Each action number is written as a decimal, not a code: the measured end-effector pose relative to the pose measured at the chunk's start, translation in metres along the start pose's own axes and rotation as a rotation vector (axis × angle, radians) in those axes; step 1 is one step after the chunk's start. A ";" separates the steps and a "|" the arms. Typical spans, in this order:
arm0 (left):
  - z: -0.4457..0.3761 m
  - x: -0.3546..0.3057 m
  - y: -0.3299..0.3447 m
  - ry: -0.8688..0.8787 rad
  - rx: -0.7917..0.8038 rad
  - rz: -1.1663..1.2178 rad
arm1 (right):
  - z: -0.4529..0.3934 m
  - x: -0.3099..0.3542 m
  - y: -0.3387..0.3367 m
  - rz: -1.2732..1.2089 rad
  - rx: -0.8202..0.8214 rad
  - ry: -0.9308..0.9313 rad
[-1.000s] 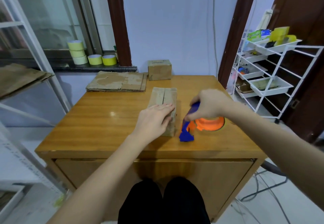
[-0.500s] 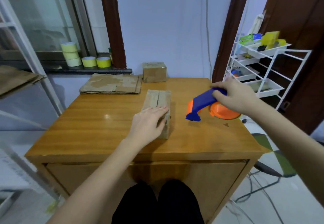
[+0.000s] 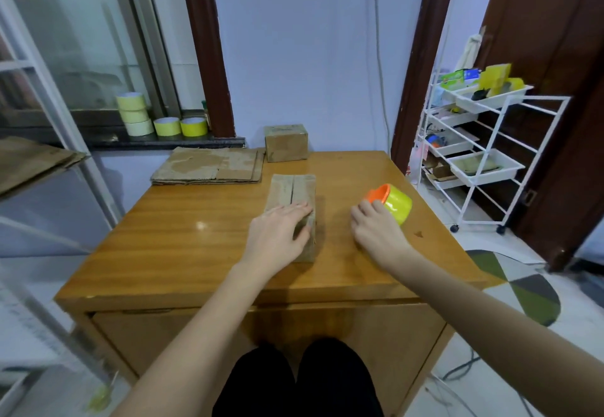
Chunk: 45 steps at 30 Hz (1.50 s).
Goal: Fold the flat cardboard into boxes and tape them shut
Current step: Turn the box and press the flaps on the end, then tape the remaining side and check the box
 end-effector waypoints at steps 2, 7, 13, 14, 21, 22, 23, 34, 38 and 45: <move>0.000 0.000 -0.001 -0.002 0.001 0.009 | -0.003 0.016 0.013 0.022 0.046 -0.067; 0.000 0.000 -0.002 -0.003 -0.015 0.011 | -0.002 0.039 0.019 0.097 0.130 -0.153; 0.001 -0.001 -0.002 -0.006 -0.015 0.038 | -0.004 0.056 0.028 0.235 0.227 -0.265; 0.001 -0.001 -0.002 -0.002 -0.015 0.036 | -0.004 0.057 0.030 0.259 0.247 -0.270; 0.003 -0.004 -0.007 -0.014 -0.017 0.010 | -0.002 0.059 0.025 0.260 0.275 -0.296; 0.001 -0.005 -0.009 -0.019 -0.016 -0.001 | -0.001 0.059 0.021 0.253 0.252 -0.305; -0.002 -0.006 -0.010 -0.017 -0.019 -0.019 | 0.000 0.059 0.016 0.243 0.228 -0.310; -0.003 0.024 -0.008 -0.144 0.159 0.424 | 0.009 0.011 -0.047 -1.188 -0.432 0.255; 0.025 0.080 0.004 -0.590 0.200 1.199 | 0.004 0.029 -0.037 -1.761 -0.497 0.375; 0.037 0.049 0.033 -0.648 0.290 1.301 | -0.023 0.063 -0.022 -2.231 -0.729 0.670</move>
Point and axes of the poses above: each hand's wrist, its own z-axis away from the middle knuckle, its own y-axis out of the palm, x = y × z, the point moved 9 cm from there along -z, towards the middle knuckle, and after that the axes turned 14 degrees about -y, right-handed, at the moved point
